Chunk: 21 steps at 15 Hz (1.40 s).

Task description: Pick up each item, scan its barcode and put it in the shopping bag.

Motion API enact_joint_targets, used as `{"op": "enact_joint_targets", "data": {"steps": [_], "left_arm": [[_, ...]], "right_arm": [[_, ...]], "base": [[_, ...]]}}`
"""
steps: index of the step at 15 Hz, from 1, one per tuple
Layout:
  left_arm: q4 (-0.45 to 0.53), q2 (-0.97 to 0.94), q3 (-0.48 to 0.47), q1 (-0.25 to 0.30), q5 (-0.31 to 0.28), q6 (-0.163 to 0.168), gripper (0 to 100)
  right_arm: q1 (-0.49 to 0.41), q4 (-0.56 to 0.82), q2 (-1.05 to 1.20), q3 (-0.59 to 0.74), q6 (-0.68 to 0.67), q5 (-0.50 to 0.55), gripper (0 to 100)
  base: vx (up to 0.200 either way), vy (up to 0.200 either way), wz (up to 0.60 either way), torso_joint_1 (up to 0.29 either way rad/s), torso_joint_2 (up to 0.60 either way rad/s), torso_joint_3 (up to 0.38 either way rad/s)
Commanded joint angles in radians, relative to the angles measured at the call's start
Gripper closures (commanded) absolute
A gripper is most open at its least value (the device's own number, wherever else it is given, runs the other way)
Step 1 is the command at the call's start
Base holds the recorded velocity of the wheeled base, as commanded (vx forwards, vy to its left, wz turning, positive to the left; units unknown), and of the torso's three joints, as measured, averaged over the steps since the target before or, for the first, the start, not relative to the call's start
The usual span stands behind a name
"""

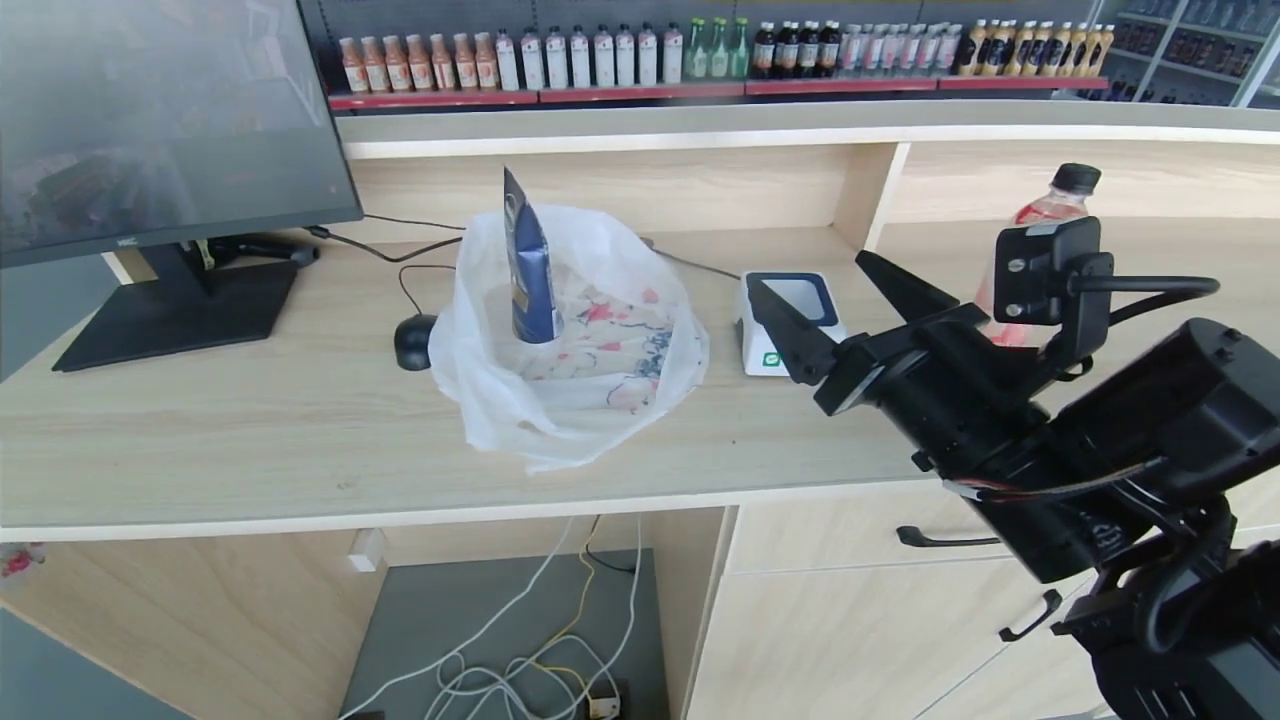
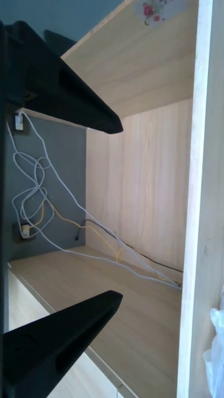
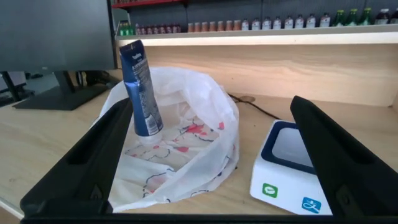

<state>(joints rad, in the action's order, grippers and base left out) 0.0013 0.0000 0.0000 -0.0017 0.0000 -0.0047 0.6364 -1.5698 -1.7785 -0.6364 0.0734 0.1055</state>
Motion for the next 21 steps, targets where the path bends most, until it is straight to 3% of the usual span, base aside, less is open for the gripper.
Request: {"op": "enact_joint_targets", "data": {"steps": [1, 18, 21], "left_arm": [[0.000, 0.000, 0.000, 0.000, 0.000, -0.001, 0], [0.000, 0.000, 0.000, 0.000, 0.000, -0.001, 0], [0.000, 0.000, 0.000, 0.002, 0.000, -0.001, 0]], "right_arm": [[0.000, -0.001, -0.010, 0.000, 0.000, 0.000, 0], [0.000, -0.001, -0.013, 0.037, 0.000, 0.000, 0], [0.000, -0.001, -0.009, 0.047, 0.000, 0.000, 0]], "base": [[0.000, -0.200, 0.00, -0.002, 0.01, 0.002], [0.000, -0.200, 0.00, 0.002, 0.00, 0.003], [0.000, 0.000, 0.00, 0.000, 0.00, 0.000]]}}
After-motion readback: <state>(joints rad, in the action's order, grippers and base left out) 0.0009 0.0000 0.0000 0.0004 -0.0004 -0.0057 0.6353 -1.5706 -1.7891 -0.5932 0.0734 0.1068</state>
